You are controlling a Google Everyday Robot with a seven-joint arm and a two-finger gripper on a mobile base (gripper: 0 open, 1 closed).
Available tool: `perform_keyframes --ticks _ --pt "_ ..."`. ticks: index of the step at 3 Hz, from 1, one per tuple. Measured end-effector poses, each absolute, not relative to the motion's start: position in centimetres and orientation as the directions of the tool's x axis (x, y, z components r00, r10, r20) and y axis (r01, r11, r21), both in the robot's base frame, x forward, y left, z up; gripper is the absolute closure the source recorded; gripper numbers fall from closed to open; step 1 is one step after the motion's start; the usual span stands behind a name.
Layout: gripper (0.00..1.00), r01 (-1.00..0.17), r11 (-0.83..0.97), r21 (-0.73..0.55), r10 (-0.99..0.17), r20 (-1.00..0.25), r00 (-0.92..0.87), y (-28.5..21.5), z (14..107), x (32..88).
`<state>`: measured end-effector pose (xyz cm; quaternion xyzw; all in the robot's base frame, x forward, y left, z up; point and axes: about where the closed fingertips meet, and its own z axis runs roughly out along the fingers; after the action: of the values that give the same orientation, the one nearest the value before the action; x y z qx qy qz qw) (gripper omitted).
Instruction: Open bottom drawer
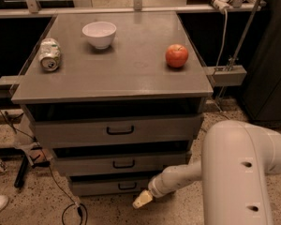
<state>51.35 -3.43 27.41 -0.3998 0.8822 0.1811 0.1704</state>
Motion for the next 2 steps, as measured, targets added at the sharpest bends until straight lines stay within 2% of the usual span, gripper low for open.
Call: perform_keyframes --ticks 2 --pt "0.00 -0.743 0.652 0.154 -0.597 -0.499 -0.628 -3.9 25.0 53.3"
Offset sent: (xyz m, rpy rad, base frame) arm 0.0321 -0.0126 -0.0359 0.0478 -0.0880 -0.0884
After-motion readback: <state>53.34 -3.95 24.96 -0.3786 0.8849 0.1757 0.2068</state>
